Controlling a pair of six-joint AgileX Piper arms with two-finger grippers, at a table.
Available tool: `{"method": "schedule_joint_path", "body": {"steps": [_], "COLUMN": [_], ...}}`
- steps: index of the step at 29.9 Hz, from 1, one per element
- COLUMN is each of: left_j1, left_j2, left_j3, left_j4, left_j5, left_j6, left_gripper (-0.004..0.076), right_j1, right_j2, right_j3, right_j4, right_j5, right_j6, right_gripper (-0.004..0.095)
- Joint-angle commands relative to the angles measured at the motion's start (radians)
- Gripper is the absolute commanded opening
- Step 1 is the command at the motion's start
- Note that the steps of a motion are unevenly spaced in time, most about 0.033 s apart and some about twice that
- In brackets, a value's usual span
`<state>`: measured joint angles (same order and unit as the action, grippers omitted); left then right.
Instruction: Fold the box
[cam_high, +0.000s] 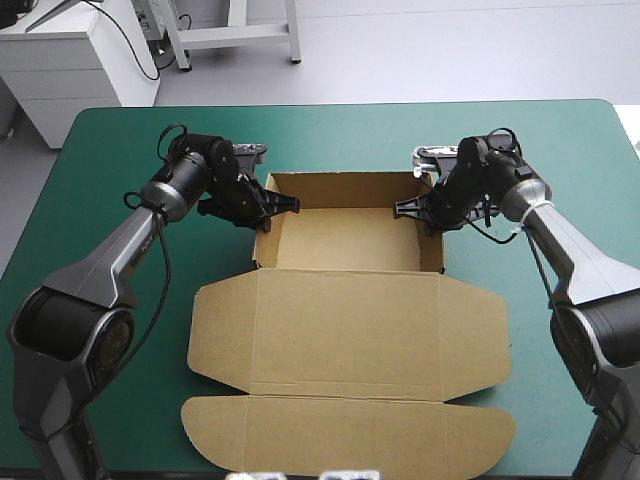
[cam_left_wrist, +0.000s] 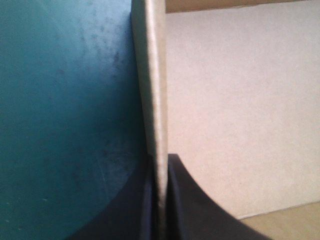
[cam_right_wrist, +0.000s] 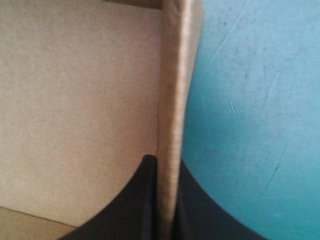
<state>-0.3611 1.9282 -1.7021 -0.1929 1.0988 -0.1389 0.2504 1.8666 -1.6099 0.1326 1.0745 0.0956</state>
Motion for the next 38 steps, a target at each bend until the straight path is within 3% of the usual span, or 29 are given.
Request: {"method": "schedule_joint_path", "body": {"steps": [1,3,7,12,14,25,30,34,38], "left_j1": [0.003,0.003,0.003,0.003,0.003,0.003,0.003,0.003,0.003], "left_j2": [-0.022,-0.022,-0.022,-0.022,-0.022,-0.022,-0.042,-0.094,-0.179], "left_j3": [-0.019,-0.019,-0.019,-0.045,-0.075,-0.369,-0.481,-0.532,-0.537], "left_j4": [0.022,0.018,0.003,0.003,0.003,0.022,0.037,0.066,0.13], "left_j5": [-0.043,-0.04,-0.029,0.006,0.026,0.187,0.187,0.187,0.187], "left_j6": [0.025,0.026,0.034,0.034,0.034,0.034,0.034,0.041,0.071], "left_gripper": [0.0012,0.0046,0.0201,0.0442,0.0487,0.0491,0.0487,0.0409,0.0248], "right_j1": [0.008,0.008,0.008,0.008,0.008,0.008,0.008,0.008,0.008], "right_j2": [-0.03,-0.027,-0.028,-0.029,-0.029,-0.034,-0.066,-0.093,-0.111], "right_j3": [-0.026,-0.026,-0.039,-0.069,-0.094,-0.294,-0.332,-0.335,-0.335], "right_j4": [-0.002,-0.009,-0.044,-0.085,-0.095,-0.093,-0.093,-0.125,-0.133], "right_j5": [0.017,0.019,0.021,0.048,0.067,0.176,0.176,0.176,0.176], "right_j6": [-0.04,-0.026,0.027,0.027,0.027,0.027,0.027,0.022,0.028], "right_gripper": [0.0127,0.0222,0.0391,0.0406,0.0404,0.0404,0.0404,0.0404,0.0404]}}
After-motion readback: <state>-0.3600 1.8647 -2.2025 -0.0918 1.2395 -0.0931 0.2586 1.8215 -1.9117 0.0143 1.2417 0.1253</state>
